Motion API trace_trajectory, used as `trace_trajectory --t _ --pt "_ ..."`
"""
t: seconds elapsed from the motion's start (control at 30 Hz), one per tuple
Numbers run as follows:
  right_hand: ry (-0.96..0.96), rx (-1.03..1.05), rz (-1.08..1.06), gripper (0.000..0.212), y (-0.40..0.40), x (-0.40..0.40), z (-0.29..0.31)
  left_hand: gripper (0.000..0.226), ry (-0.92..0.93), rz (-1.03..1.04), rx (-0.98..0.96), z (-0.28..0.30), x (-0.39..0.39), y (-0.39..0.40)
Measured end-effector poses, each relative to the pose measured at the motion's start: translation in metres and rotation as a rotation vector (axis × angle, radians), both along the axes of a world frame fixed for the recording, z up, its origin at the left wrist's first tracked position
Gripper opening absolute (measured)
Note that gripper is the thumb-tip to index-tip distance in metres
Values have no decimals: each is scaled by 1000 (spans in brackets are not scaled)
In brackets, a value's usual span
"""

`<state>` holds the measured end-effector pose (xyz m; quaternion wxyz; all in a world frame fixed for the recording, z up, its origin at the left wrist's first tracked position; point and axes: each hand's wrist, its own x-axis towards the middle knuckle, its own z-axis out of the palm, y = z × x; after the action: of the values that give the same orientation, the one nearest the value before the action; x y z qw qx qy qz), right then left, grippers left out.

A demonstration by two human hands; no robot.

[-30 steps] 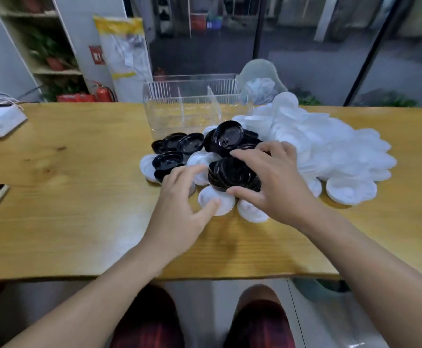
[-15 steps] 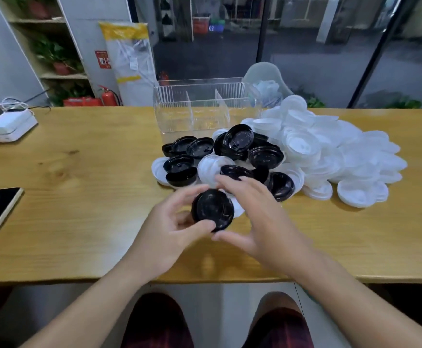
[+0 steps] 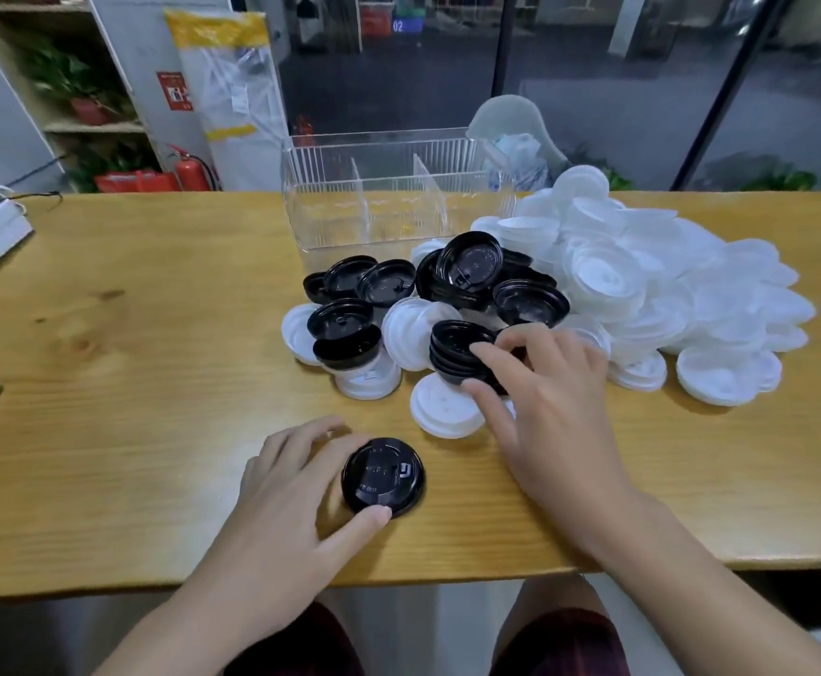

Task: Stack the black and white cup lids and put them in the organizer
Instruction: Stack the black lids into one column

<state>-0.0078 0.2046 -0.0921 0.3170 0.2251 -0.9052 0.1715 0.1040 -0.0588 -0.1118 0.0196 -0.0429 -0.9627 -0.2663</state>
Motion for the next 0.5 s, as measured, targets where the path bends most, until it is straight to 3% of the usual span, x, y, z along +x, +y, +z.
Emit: trace_trajectory --t 0.13,0.33,0.5 --pt "-35 -43 60 8 -2 -9 0 66 15 21 102 6 1 2" --pt "-135 -142 146 11 -1 -6 11 48 196 48 285 28 -12 13" --pt "-484 -578 305 8 -5 19 33 75 301 -55 393 43 -31 29"
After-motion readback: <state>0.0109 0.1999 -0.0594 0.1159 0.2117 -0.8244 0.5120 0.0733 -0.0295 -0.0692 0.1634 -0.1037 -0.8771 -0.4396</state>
